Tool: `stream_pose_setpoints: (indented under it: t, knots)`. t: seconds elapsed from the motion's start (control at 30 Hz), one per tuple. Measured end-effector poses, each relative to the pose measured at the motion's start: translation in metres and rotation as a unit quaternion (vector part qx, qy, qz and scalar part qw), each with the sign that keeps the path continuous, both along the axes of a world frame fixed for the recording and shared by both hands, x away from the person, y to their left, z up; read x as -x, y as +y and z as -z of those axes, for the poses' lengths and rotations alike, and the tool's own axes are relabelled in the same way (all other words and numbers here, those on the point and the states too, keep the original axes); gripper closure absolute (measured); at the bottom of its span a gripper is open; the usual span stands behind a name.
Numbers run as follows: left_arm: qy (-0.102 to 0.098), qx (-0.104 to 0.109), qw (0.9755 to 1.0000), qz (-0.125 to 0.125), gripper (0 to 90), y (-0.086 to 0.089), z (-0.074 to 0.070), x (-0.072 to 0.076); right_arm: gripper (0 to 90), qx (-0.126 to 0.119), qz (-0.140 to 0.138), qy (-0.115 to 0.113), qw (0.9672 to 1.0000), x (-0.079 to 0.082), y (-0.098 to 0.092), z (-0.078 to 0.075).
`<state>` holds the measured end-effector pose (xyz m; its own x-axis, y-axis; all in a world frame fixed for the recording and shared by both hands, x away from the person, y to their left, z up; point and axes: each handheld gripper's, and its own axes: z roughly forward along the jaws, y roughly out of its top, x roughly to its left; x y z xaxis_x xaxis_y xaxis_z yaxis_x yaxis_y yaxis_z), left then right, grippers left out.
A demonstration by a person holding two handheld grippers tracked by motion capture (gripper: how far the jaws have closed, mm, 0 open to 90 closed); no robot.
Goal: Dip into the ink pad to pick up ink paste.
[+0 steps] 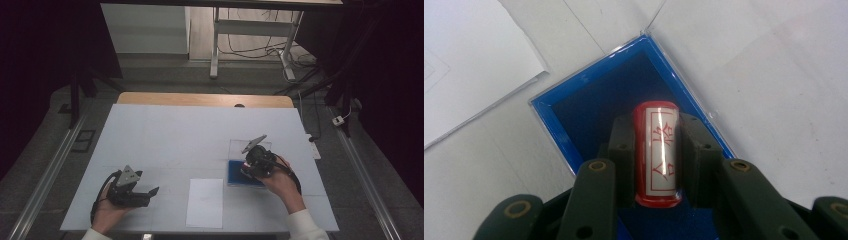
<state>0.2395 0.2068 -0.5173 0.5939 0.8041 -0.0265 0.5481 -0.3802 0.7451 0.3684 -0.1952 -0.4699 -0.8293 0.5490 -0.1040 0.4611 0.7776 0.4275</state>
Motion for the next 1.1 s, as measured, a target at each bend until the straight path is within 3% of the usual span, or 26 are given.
stream_pose_setpoints:
  t: [0.33, 0.6, 0.67, 0.7, 0.77, 1.1]
  knots:
    - [-0.001, 0.000, 1.0000, 0.000, 17.3, 0.000, 0.000, 0.000, 69.7, 0.007, -0.010, -0.009, 0.9999, 0.001, 0.000, 0.000]
    - [-0.003, 0.000, 1.0000, 0.001, 17.4, 0.001, -0.001, 0.000, 69.4, -0.014, -0.013, -0.018, 0.9997, 0.005, -0.004, -0.004]
    - [-0.003, 0.000, 1.0000, 0.001, 17.4, 0.000, -0.001, 0.000, 69.3, -0.037, -0.025, -0.015, 0.9989, 0.007, -0.006, -0.009]
    - [-0.003, 0.000, 1.0000, 0.001, 17.4, 0.000, -0.001, 0.000, 69.3, -0.037, -0.025, -0.015, 0.9989, 0.007, -0.006, -0.009]
    - [-0.002, 0.001, 1.0000, 0.002, 17.4, 0.001, -0.001, 0.000, 69.3, -0.053, -0.030, -0.034, 0.9976, 0.011, -0.008, -0.019]
    - [-0.004, -0.002, 1.0000, 0.003, 17.4, 0.000, -0.001, 0.000, 69.3, -0.081, -0.045, -0.082, 0.9924, 0.028, -0.008, -0.049]
